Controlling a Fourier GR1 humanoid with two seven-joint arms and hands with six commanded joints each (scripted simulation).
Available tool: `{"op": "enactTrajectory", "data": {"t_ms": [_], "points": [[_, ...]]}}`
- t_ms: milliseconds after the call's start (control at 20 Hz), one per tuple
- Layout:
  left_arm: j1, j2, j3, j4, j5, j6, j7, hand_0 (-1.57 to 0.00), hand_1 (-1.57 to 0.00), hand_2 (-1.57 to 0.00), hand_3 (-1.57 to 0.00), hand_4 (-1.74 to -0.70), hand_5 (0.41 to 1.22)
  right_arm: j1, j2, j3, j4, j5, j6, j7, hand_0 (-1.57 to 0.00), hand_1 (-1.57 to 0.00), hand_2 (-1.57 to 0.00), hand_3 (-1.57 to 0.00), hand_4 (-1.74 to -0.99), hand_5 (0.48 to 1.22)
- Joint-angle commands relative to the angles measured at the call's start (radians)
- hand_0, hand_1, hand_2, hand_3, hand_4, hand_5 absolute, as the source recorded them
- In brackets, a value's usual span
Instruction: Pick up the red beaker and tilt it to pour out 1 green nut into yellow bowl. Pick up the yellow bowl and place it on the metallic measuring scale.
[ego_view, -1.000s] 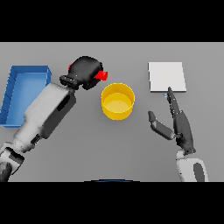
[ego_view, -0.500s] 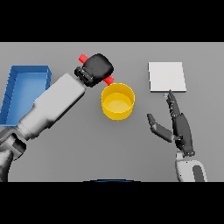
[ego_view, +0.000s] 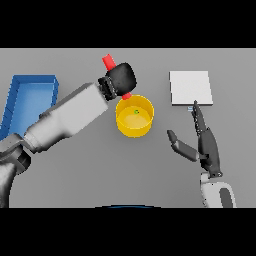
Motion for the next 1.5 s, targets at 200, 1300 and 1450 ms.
{"op": "enactTrajectory", "data": {"t_ms": [200,1300,1450], "points": [[-0.051,-0.001,-0.078,0.039,-0.083,0.053,-0.051,-1.57,-1.57,-1.57,-1.57,-1.73,1.221,-0.023,-0.002,0.000,0.008,0.012,-0.007,0.031,0.00,0.00,0.00,0.00,-1.132,0.573],[-0.490,0.214,0.505,0.495,0.242,0.023,0.073,-1.57,-1.57,-1.57,-1.51,-1.74,1.221,-0.051,-0.010,-0.001,0.029,-0.026,0.029,0.005,0.00,0.00,0.00,0.00,-1.114,0.578],[-0.437,0.295,0.694,0.573,0.418,0.060,0.110,-1.57,-1.57,-1.57,-1.54,-1.74,1.221,-0.050,-0.016,0.002,0.026,-0.015,0.025,-0.016,0.00,0.00,0.00,0.00,-1.118,0.595]]}}
